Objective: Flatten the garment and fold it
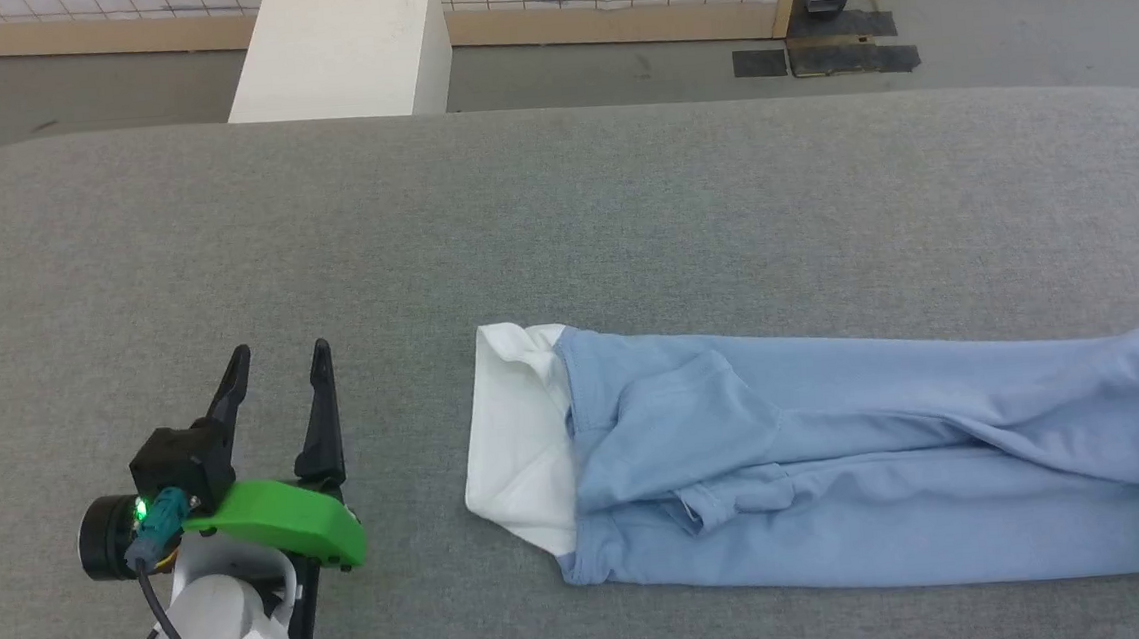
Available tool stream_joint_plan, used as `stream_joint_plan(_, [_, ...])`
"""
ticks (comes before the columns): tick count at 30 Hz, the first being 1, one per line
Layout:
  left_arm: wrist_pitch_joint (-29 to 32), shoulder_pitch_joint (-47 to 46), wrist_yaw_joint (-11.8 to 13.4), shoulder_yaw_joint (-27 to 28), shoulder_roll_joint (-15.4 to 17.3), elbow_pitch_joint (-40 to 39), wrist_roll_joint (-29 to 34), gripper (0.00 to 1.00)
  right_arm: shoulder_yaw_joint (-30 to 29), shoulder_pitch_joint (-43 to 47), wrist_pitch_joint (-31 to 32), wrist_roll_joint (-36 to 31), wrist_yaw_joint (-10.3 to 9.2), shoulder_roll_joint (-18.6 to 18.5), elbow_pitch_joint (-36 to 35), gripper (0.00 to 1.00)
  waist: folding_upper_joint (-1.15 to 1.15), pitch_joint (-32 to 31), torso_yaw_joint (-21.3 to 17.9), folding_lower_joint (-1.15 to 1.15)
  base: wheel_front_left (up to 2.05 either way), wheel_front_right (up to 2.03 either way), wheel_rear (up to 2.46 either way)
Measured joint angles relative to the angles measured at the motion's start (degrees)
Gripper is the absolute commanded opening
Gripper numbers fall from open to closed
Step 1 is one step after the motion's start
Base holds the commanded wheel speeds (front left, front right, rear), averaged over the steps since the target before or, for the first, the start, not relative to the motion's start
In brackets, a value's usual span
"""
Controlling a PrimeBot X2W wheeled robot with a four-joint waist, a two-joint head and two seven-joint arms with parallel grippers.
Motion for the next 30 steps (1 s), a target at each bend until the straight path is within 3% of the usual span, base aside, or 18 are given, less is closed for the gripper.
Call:
stream_joint_plan(3, [0.00,0.01,-0.29,0.25,-0.27,0.32,0.40,1.00,3.56,1.63,2.72,2.45,-0.01,0.33,-3.96,0.00,0.00,-0.15,0.31,0.00,0.00,0.00,0.00])
stream_joint_plan(9, [0.00,0.01,-0.78,0.81,-0.58,0.56,0.73,1.00,15.59,8.07,13.60,10.43,-0.01,1.87,-23.02,0.00,0.00,-0.67,0.98,0.00,0.00,0.00,0.00])
stream_joint_plan(12, [0.00,0.01,-1.18,0.88,-0.83,0.71,1.00,1.00,23.47,10.68,19.33,13.68,-0.02,1.91,-33.84,0.00,0.00,-0.83,1.46,0.00,0.00,0.00,0.00])
stream_joint_plan(16, [0.00,0.00,-1.37,0.90,-1.22,0.88,1.14,1.00,34.55,10.51,23.21,15.02,-0.01,0.53,-41.08,0.00,0.00,-0.71,2.07,0.00,0.00,0.00,0.00])
stream_joint_plan(21, [0.00,-0.40,-1.82,0.77,-1.79,0.94,1.51,1.00,47.51,3.81,22.73,15.69,-0.02,-1.81,-39.08,0.00,0.00,0.28,2.99,0.00,0.00,0.00,0.00])
stream_joint_plan(26, [0.00,-2.05,-2.37,0.73,-2.50,0.80,1.60,1.00,57.46,-4.65,19.07,15.80,-0.02,-0.58,-29.11,0.00,0.00,1.92,4.30,0.00,0.00,0.00,0.00])
stream_joint_plan(30, [0.00,-3.08,-2.78,0.79,-3.39,0.47,1.94,1.00,62.21,-9.46,16.34,16.24,-0.02,1.07,-20.15,0.00,0.00,3.52,5.45,0.00,0.00,0.00,0.00])
